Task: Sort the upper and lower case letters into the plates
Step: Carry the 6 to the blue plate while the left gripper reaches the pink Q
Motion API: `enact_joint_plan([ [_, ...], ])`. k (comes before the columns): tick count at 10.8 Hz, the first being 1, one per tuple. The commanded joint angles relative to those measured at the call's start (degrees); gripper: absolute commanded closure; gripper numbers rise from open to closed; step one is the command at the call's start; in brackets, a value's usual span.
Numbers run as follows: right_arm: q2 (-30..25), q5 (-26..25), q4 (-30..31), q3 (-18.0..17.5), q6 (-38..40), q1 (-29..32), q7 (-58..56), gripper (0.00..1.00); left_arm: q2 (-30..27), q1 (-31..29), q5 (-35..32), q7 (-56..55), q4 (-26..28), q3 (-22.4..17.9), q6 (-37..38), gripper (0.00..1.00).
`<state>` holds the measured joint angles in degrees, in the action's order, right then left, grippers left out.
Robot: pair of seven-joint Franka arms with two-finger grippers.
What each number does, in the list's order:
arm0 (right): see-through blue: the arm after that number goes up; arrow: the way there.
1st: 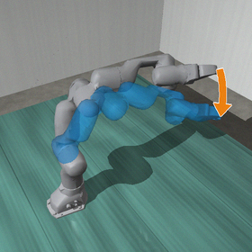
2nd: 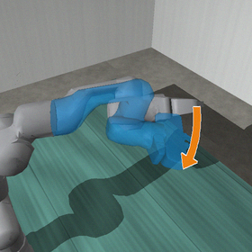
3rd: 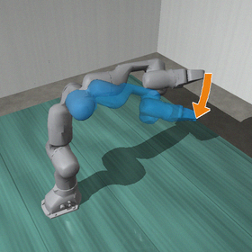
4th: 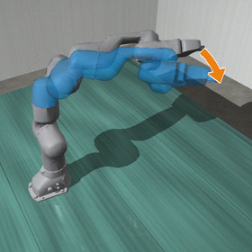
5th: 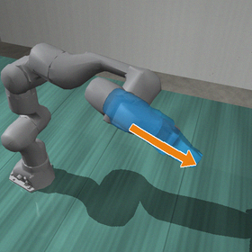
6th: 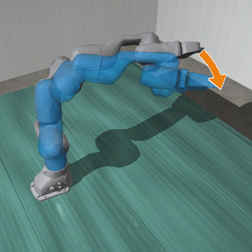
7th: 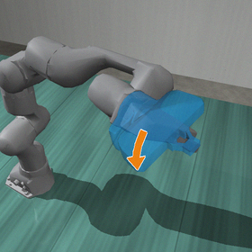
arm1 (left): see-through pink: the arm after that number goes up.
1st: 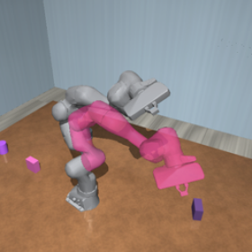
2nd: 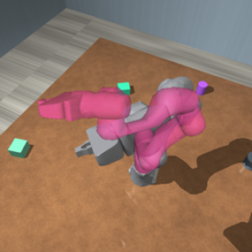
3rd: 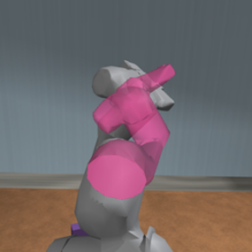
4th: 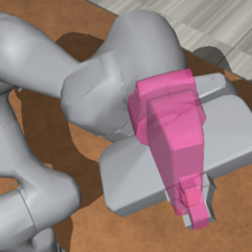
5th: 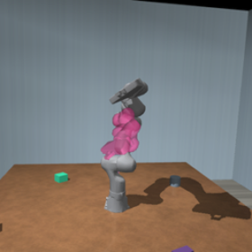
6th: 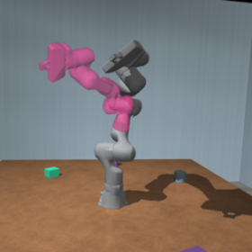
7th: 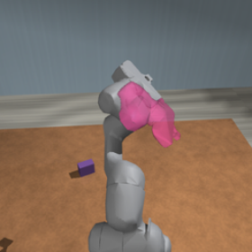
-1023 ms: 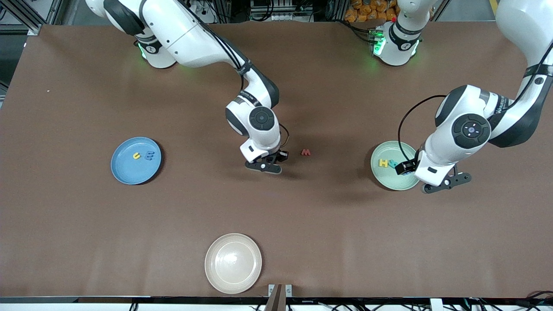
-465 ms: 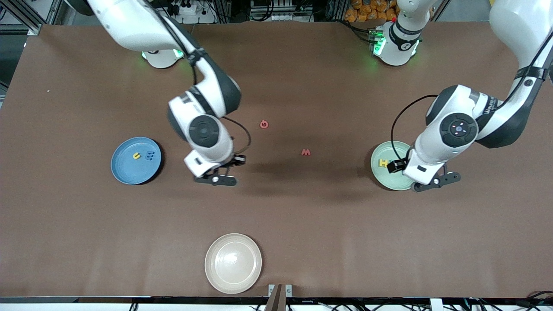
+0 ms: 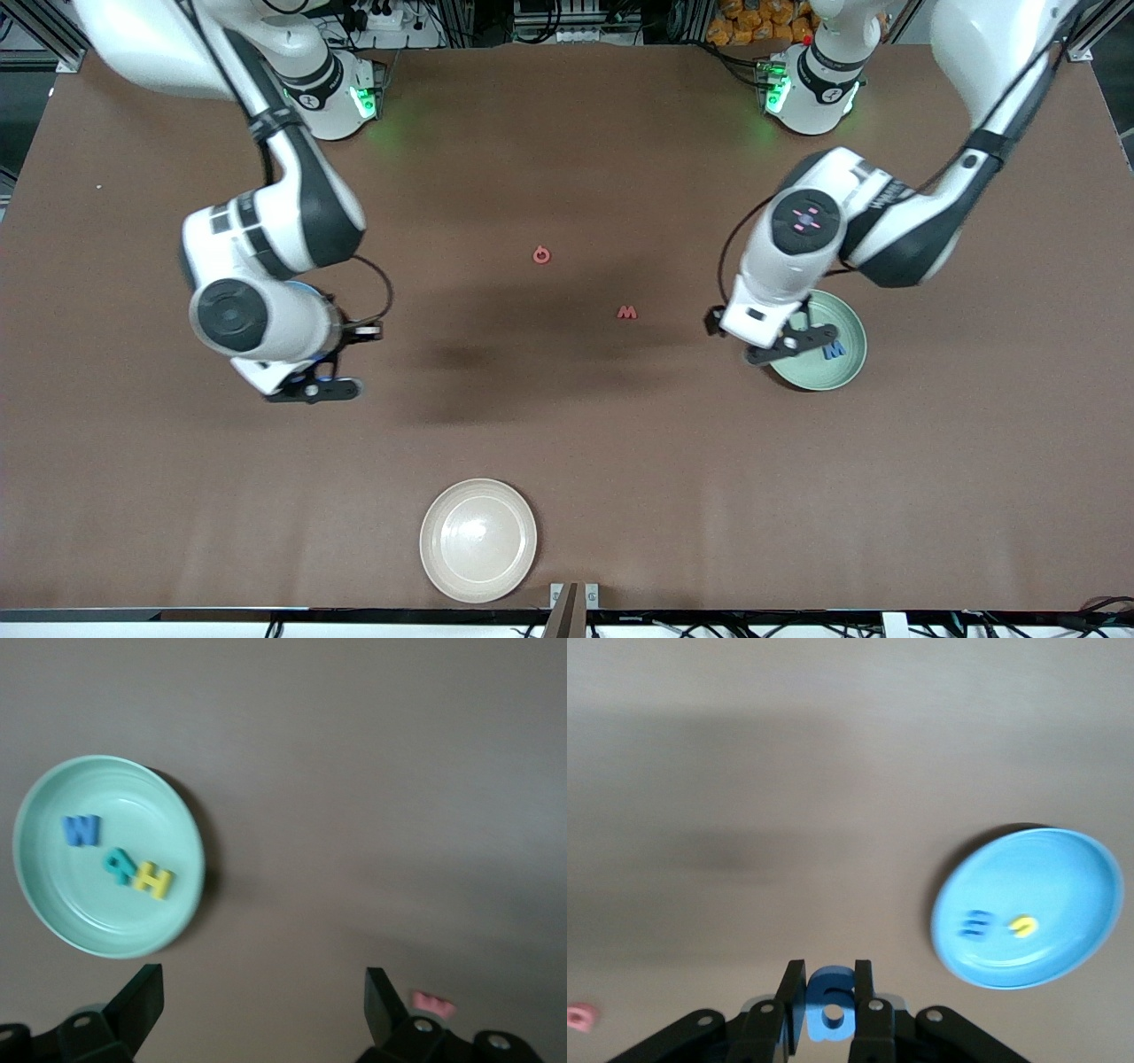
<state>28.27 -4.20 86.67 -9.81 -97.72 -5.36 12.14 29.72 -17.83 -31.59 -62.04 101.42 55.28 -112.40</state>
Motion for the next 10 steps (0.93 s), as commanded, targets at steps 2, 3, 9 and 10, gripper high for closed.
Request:
enact_joint_plan([
  [2,-1.73,0.86,6.05,3.31,-1.33,5.16,-10.55,0.91,-0.01,9.81,-1.20,-6.33,-2.27,-0.52,0.51,0.00],
  [3,-1.73,0.86,7.02,3.31,-1.50,6.40,-12.74,0.91,-0.01,12.27,-1.20,-6.69,-2.36,-0.52,0.52,0.00],
  [9,-1.82,1.04,16.76,3.40,-10.53,11.33,-24.35,0.89,4.98,22.81,-2.42,-2.84,-5.25,-1.31,0.51,0.00],
  [10,-1.64,1.04,18.52,3.48,-12.82,11.59,-24.62,0.88,6.82,27.36,-2.25,-2.74,-9.09,-4.53,0.60,0.00],
])
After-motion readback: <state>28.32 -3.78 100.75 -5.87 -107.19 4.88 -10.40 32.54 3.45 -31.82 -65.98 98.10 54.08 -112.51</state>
